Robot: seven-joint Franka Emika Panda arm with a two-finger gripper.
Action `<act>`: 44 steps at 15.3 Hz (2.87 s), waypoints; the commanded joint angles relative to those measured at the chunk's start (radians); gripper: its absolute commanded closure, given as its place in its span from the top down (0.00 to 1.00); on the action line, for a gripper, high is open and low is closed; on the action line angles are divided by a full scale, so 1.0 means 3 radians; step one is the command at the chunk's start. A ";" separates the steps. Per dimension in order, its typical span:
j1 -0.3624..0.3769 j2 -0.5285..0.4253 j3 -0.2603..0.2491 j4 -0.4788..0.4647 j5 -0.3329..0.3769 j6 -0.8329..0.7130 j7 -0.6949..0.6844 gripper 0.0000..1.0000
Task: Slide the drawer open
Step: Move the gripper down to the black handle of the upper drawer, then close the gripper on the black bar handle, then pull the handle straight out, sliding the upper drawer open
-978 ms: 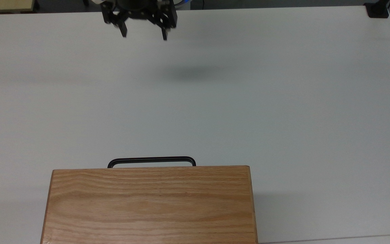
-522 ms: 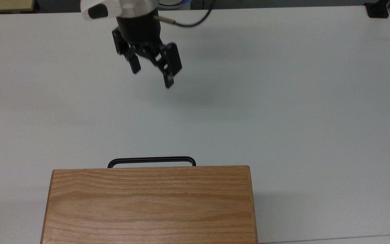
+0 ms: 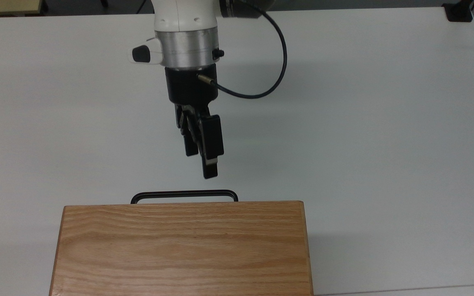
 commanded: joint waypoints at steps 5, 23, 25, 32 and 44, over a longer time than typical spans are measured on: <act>0.0000 0.0349 -0.0061 0.0341 0.0018 0.0472 0.0621 0.63; -0.0031 -0.0023 -0.0061 -0.0144 -0.0150 0.0249 0.0371 0.04; -0.0036 -0.0243 -0.0056 -0.0303 -0.0115 -0.0062 0.0183 0.03; -0.0123 -0.0924 -0.0077 -0.0702 0.0289 -0.1412 -0.0815 0.04; -0.0230 -0.1098 -0.0102 -0.0733 0.0289 -0.2359 -0.1439 0.09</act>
